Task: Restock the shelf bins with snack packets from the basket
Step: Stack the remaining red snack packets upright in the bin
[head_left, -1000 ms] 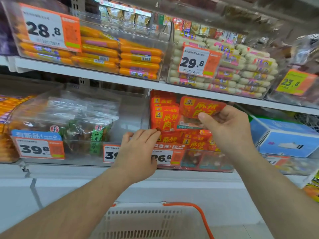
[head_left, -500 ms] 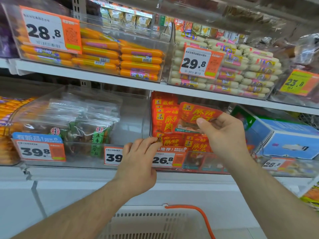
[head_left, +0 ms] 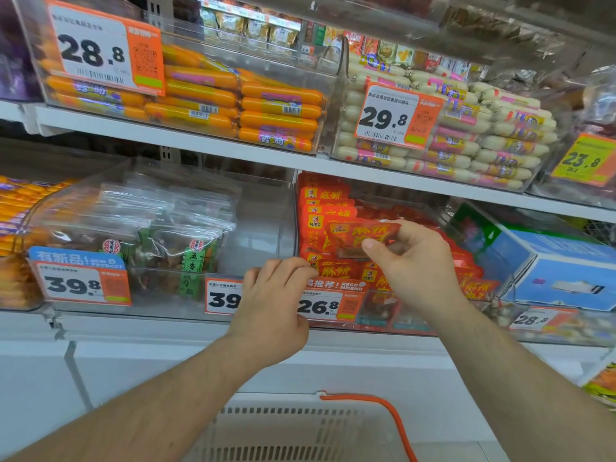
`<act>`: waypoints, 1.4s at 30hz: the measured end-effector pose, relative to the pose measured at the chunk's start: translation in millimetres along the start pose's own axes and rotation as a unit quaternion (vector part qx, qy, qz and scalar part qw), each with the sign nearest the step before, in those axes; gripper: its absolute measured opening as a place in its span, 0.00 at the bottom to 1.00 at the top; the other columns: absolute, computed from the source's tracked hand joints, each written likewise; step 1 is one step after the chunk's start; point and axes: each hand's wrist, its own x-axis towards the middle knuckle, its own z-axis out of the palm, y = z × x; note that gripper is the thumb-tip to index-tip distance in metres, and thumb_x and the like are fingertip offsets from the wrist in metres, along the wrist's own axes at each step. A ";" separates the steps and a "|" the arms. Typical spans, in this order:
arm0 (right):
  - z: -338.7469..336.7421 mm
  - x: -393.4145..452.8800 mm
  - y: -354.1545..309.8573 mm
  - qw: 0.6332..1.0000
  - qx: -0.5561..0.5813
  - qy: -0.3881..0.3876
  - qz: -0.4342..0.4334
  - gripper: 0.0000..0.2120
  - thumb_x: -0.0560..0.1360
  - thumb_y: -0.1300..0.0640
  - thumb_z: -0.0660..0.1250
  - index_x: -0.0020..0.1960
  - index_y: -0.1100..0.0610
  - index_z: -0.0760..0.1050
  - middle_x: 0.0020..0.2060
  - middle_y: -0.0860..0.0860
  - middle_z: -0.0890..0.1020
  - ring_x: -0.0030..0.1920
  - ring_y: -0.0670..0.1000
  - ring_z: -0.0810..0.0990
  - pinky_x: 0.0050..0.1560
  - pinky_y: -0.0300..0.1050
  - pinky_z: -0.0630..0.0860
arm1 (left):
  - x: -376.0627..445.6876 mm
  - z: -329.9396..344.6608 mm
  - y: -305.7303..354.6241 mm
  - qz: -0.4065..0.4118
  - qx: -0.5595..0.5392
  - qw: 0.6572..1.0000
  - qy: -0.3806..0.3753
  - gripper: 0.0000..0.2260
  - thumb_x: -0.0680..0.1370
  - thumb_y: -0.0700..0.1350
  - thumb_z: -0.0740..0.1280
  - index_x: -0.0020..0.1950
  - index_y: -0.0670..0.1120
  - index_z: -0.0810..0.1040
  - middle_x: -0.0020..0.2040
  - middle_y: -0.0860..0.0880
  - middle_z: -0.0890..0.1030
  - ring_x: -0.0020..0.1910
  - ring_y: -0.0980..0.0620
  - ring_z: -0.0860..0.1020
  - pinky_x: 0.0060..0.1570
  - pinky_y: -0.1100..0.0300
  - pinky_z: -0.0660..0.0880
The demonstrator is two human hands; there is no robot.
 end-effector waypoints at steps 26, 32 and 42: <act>33.2 30.5 -4.5 0.977 -0.060 -0.159 0.130 0.08 0.77 0.46 0.68 0.53 0.48 0.77 0.47 0.46 0.82 0.47 0.48 0.80 0.45 0.44 0.76 | 4.2 -7.7 -4.8 -0.061 -0.069 0.996 -0.010 0.26 0.66 0.44 0.65 0.66 0.48 0.75 0.65 0.52 0.77 0.60 0.48 0.75 0.57 0.55 0.63; 36.4 26.4 -1.5 0.983 -0.049 -0.128 0.126 0.06 0.76 0.46 0.69 0.48 0.47 0.78 0.43 0.44 0.81 0.45 0.47 0.80 0.47 0.46 0.79 | 6.2 -13.5 -3.3 -0.057 -0.072 0.996 -0.022 0.25 0.69 0.40 0.69 0.67 0.47 0.75 0.68 0.50 0.75 0.64 0.46 0.72 0.62 0.50 0.66; 68.6 -40.9 18.1 0.960 -0.021 0.180 -0.215 0.04 0.69 0.60 0.66 0.42 0.60 0.78 0.37 0.47 0.75 0.40 0.45 0.73 0.44 0.37 0.68 | -38.4 -10.3 -24.8 0.068 -0.033 0.995 -0.071 0.17 0.67 0.40 0.62 0.55 0.45 0.78 0.47 0.48 0.78 0.46 0.45 0.77 0.45 0.54 0.74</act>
